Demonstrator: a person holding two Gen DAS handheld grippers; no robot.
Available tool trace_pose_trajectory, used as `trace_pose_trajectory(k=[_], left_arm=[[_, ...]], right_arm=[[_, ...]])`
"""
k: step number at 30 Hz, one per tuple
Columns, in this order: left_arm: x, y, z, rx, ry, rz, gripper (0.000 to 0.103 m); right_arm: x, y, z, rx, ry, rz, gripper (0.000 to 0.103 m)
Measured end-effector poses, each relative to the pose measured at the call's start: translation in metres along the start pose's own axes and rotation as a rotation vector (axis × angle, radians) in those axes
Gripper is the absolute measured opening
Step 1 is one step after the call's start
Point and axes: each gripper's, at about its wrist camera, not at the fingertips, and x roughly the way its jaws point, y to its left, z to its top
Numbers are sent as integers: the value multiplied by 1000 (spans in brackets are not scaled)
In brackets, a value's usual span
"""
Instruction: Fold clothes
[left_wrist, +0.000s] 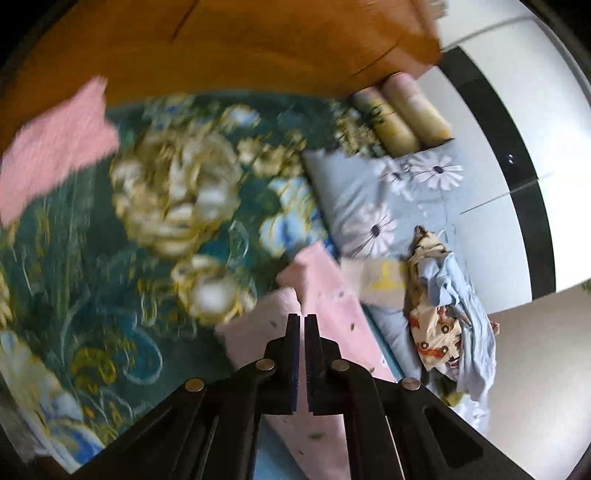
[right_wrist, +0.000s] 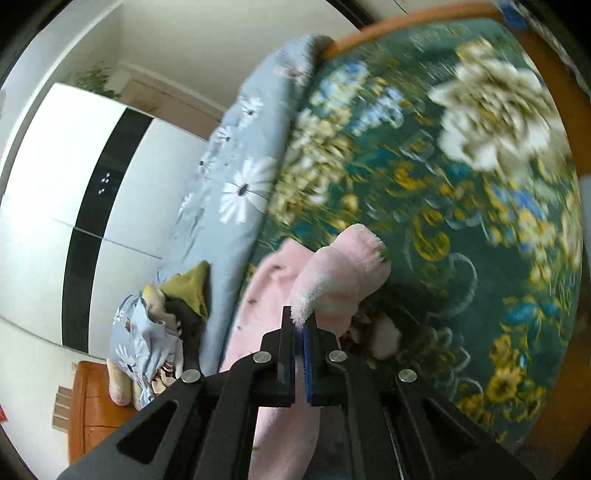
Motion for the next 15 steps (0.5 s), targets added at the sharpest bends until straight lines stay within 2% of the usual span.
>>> trace_pose_trajectory(k=[3,4,7,11,12,13,15], left_arm=[[12,-4,6,37,16,31,3],[28,-1,6,46,39,62,3],[70,17,1,-17,134,88,3],[122,25,-12,-89,285,115,5],[134,23,-16,-92,320,117,12],[150,21,-20,-93,348,128,27],[173,16,-26,-103,347,164,44]], right_arm=[[6,18,2,-35,15,-19,3],[9,24,3,-48,21,-30,3],[25,36,-1,-103,41,-99,3],[41,34,-8,-95,70,-144,3],[44,33,-9,-86,76,-155,3],[47,31,-9,-80,82,-165,3],[52,29,-11,-71,87,-179,3]])
